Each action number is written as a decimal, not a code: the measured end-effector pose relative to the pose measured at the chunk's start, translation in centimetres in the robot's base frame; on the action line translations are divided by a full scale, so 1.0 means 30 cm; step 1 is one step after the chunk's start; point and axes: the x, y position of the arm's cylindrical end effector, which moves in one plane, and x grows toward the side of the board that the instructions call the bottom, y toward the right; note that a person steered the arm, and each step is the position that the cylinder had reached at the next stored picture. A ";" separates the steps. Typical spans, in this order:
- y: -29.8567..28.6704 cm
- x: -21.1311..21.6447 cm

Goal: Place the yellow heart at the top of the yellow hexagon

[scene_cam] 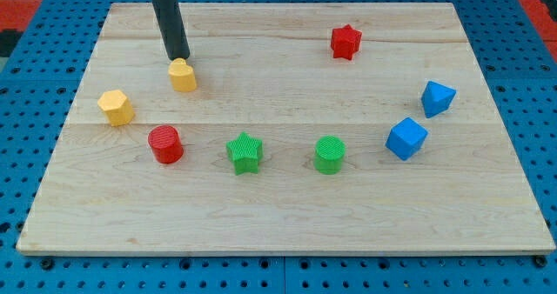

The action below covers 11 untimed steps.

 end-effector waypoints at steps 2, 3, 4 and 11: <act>0.008 0.003; 0.008 0.002; 0.017 0.005; -0.009 0.405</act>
